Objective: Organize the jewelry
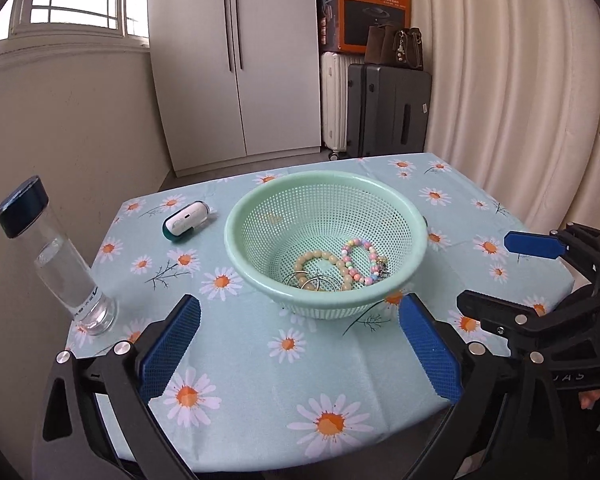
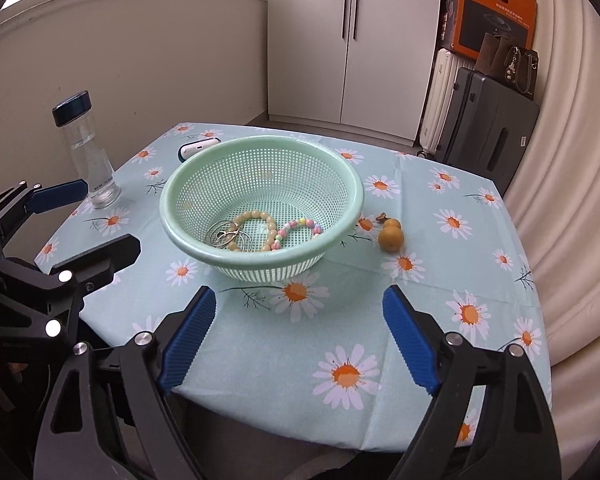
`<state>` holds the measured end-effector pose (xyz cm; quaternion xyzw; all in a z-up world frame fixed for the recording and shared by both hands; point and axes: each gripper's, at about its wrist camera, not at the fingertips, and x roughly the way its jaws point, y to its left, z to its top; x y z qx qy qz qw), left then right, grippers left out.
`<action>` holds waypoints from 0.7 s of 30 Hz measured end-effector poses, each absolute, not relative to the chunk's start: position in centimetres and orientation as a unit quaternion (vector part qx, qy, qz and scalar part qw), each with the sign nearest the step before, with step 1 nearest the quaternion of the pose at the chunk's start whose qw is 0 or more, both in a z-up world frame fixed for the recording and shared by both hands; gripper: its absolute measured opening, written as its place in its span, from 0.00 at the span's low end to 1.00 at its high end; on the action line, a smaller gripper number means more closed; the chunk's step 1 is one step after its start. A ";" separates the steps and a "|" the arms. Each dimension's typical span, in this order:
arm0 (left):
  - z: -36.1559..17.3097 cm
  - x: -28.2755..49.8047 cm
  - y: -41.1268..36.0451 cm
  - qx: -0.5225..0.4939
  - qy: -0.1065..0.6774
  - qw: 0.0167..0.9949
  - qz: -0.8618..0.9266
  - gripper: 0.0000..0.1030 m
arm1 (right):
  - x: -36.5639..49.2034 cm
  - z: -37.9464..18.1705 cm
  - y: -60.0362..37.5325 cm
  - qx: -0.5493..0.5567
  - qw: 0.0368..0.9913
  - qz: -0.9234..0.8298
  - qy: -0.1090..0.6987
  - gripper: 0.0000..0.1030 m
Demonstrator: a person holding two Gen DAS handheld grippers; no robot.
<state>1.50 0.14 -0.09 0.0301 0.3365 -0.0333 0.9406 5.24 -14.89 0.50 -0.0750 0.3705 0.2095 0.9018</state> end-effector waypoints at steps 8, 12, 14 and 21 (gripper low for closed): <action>-0.2 0.5 1.1 0.006 0.347 0.938 0.003 0.94 | 2.9 0.3 -16.3 -0.020 0.906 0.211 0.366 0.90; 0.3 0.2 1.0 0.010 0.336 0.942 0.000 0.94 | 2.5 0.1 -16.4 -0.014 0.911 0.202 0.360 0.90; 0.3 0.2 0.7 0.015 0.337 0.941 0.000 0.94 | 2.5 -0.1 -16.4 -0.012 0.910 0.203 0.362 0.90; -0.1 0.3 0.4 0.013 0.346 0.938 -0.008 0.94 | 2.3 -0.2 -16.5 -0.020 0.915 0.191 0.354 0.90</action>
